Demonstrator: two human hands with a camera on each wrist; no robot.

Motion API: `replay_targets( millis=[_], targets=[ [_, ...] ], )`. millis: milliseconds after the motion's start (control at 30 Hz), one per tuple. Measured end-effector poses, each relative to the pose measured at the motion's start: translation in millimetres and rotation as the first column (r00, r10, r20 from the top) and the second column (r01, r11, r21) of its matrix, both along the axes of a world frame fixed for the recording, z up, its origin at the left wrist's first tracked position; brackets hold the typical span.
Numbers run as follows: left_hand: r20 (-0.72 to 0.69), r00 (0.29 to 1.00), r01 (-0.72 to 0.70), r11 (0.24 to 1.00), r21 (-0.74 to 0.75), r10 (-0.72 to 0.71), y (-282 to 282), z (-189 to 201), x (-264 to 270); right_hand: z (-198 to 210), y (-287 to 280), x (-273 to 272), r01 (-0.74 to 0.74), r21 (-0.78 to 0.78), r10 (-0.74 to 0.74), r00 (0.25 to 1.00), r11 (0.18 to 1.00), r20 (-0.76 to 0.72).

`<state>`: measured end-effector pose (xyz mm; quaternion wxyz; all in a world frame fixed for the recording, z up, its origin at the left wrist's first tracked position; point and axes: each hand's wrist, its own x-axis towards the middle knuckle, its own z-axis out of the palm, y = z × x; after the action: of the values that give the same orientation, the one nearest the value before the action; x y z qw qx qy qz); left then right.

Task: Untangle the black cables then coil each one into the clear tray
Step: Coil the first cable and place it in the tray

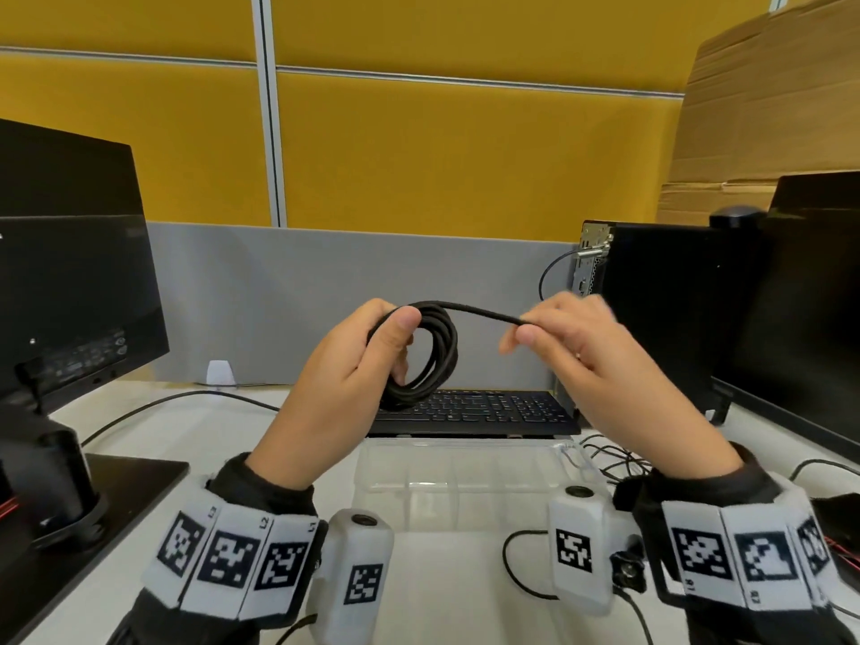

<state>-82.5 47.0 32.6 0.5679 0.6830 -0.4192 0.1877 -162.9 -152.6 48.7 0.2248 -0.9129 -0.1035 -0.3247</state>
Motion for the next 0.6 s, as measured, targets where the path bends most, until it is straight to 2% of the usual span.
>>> replay_targets(
  millis=[67,100,167,233,300,367,467,533,600],
  targets=[
    [0.008,0.998,0.063,0.998,-0.028,-0.063,-6.3,-0.7,-6.2,-5.5,2.6,7.4,0.118,0.004,-0.118,0.989,0.993,0.092],
    [0.017,0.996,0.085,0.995,-0.043,-0.085,-9.0,-1.5,-8.4,-7.7,5.5,12.4,0.108,0.081,-0.118,0.984,0.991,0.133],
    [0.045,0.994,0.102,0.993,-0.063,-0.099,-12.9,-3.4,-11.3,-10.0,11.5,20.8,-0.011,0.292,-0.046,0.982,0.956,0.185],
    [0.061,0.994,0.091,0.993,-0.070,-0.087,-14.4,-4.6,-12.3,-9.7,18.3,23.8,-0.152,0.463,0.073,0.980,0.873,0.186],
    [0.065,0.996,0.065,0.996,-0.067,-0.060,-15.5,-5.8,-12.1,-11.3,23.9,24.5,-0.289,0.624,0.219,0.957,0.726,0.189],
    [0.059,0.997,0.046,0.997,-0.069,-0.042,-17.2,-6.0,-12.5,-13.4,29.5,25.5,-0.385,0.774,0.365,0.906,0.504,0.213],
    [0.071,0.997,0.019,0.998,-0.064,-0.015,-19.7,-7.3,-12.3,-13.9,39.1,26.8,-0.384,0.905,0.492,0.833,0.185,0.253],
    [0.046,0.999,0.012,0.997,-0.083,-0.008,-20.3,-8.1,-11.2,-12.5,42.3,27.6,-0.338,0.940,0.514,0.816,0.051,0.266],
    [0.003,0.999,0.033,0.993,-0.113,-0.033,-19.5,-8.5,-10.3,-11.3,43.4,27.4,-0.306,0.952,0.526,0.807,-0.018,0.269]
  ],
)
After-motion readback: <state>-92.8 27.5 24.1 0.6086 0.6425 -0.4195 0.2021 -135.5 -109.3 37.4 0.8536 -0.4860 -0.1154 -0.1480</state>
